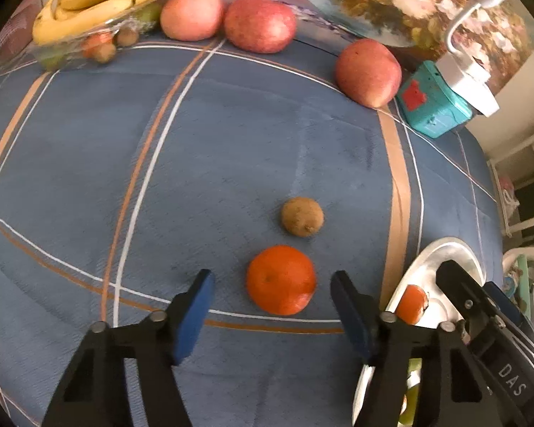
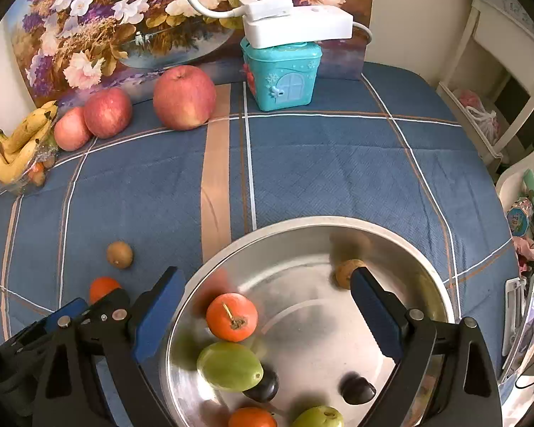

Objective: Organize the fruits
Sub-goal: 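Grasp the orange with the left tool while the right tool grasps the last kiwi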

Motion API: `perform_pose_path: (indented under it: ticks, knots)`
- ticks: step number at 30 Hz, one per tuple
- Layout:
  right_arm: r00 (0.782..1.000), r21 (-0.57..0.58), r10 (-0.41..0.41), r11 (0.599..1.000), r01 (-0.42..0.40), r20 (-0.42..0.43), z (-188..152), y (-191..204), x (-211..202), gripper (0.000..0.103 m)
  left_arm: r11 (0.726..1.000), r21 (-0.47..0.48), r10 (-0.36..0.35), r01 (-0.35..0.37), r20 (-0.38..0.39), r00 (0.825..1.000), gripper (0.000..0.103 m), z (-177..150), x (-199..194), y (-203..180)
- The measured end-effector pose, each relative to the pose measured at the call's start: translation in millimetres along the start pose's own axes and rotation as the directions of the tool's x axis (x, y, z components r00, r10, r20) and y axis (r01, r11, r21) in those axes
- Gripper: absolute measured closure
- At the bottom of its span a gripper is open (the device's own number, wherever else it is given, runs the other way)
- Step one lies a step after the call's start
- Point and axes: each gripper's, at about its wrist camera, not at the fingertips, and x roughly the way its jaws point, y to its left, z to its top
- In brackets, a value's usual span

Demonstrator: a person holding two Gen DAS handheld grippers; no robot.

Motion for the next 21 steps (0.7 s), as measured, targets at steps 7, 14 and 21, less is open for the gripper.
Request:
perform_pose_path:
  ticks: [7, 14, 21]
  knots:
    - [1.000, 0.011, 0.007, 1.000, -0.007, 0.007, 0.8, -2.7, -0.3, 0.009, 1.000, -0.005, -0.024, 0.024, 0.001, 1.000, 0.062, 4.5, -3.9, -1.7]
    - [1.000, 0.005, -0.010, 1.000, 0.010, 0.001, -0.3, 1.8, 3.0, 0.009, 0.999, -0.039, -0.027, 0.026, -0.009, 1.000, 0.062, 5.8, -10.1, 11.1]
    - [1.000, -0.037, -0.015, 0.999, 0.014, -0.008, -1.0, 19.2, 7.7, 0.009, 0.992, -0.124, 0.033, -0.028, 0.034, 0.999, 0.062, 18.4, -21.9, 42.6]
